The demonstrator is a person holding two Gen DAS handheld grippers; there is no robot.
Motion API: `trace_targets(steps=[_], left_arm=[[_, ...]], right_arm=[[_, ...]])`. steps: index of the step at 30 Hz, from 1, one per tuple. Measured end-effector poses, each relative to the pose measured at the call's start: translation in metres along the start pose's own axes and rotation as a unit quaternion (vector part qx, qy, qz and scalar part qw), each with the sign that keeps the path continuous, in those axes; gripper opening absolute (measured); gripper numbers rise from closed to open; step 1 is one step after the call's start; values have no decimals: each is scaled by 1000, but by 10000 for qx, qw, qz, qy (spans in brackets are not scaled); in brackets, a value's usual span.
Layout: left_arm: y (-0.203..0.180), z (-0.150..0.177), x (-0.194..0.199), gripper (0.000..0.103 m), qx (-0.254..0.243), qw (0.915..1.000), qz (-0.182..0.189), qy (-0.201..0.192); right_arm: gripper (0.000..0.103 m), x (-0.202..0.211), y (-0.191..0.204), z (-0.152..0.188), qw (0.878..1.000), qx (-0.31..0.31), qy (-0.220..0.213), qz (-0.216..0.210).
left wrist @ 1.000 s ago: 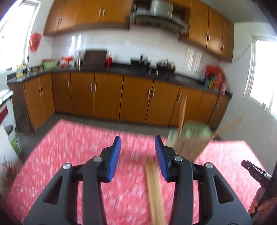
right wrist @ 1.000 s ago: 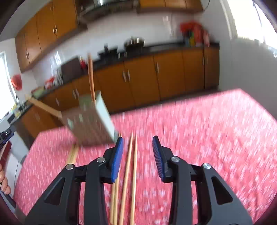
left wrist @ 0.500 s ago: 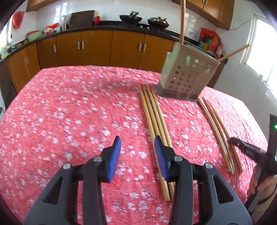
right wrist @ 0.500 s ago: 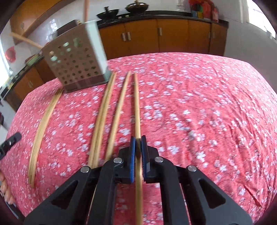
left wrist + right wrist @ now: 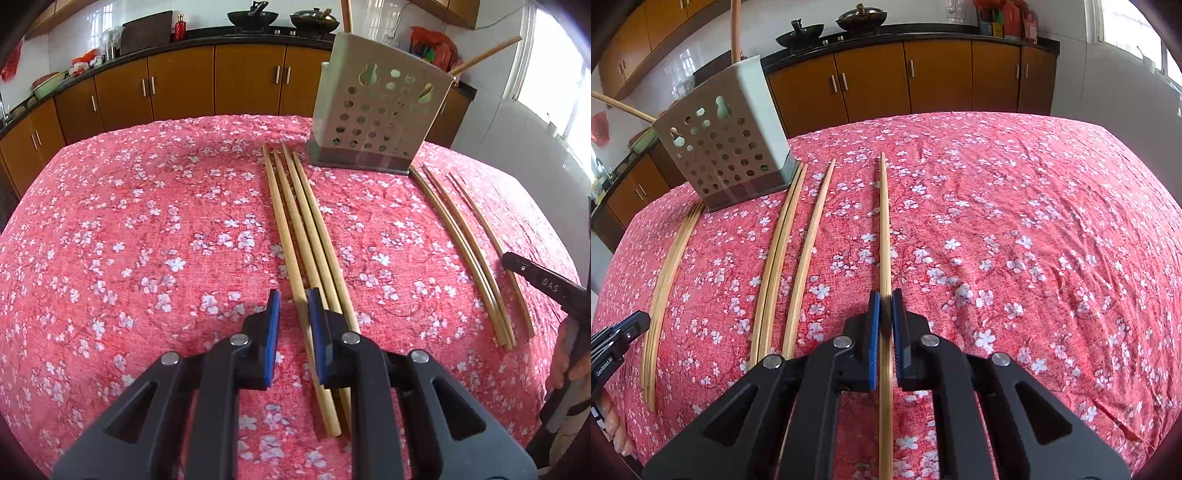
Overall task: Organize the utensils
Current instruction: 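Grasp a chopstick with the right gripper while the left gripper grasps another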
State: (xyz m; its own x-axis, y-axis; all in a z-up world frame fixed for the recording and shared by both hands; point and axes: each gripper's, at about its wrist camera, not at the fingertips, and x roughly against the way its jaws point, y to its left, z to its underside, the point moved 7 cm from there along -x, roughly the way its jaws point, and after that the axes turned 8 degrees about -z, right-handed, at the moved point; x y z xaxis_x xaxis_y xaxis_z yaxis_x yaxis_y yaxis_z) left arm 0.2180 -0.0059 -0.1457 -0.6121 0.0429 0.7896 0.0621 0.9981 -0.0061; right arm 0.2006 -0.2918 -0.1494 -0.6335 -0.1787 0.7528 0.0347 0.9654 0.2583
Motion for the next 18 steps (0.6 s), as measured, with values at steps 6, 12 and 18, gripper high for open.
trace_targets(steps=[6,12,18], left_arm=[[1,-3,-7,8,-128,9990,-426,-74],[44,-8,-14,8,289,9964,-794,8],[69,-7,-14,9,596,9962,-625,-63]], right_arm=[[8,-2,13,2,9998,147,48,-107],[8,-4,6,-6,9998,180,3,19],[8,-7,-18,-17,9997,-121,-149,117]])
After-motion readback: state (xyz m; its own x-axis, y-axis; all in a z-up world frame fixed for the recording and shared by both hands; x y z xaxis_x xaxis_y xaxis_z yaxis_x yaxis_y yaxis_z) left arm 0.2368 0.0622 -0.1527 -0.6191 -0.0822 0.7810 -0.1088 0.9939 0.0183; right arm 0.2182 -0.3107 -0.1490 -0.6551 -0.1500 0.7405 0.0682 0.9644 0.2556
